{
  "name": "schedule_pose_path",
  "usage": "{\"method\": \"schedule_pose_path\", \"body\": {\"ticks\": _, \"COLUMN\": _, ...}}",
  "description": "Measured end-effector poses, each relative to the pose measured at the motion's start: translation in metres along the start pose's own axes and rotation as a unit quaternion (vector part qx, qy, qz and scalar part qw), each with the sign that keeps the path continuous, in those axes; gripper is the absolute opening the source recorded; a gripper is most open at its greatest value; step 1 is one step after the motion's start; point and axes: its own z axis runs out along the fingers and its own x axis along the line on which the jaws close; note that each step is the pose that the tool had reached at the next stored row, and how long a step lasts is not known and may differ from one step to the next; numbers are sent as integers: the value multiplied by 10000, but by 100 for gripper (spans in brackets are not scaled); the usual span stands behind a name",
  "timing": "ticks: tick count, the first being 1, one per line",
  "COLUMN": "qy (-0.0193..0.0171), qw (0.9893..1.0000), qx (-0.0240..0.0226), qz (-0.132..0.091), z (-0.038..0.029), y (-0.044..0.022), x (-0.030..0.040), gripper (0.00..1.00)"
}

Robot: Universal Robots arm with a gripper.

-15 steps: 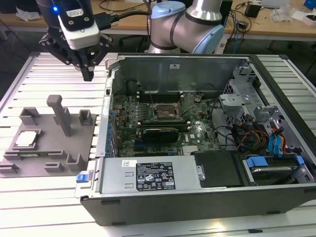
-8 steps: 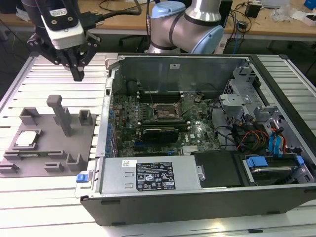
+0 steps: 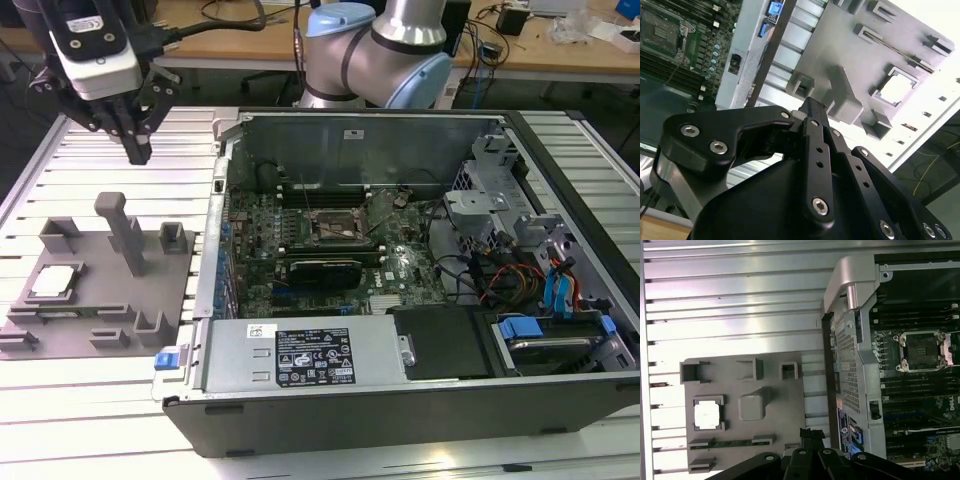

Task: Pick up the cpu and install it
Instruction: 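Reach for the cpu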

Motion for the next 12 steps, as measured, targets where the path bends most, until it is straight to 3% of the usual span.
{"method": "schedule_pose_path", "body": {"ticks": 12, "qy": -18, "qw": 10000, "qx": -1, "qz": -1, "z": -13, "y": -26, "x": 362, "gripper": 11}}
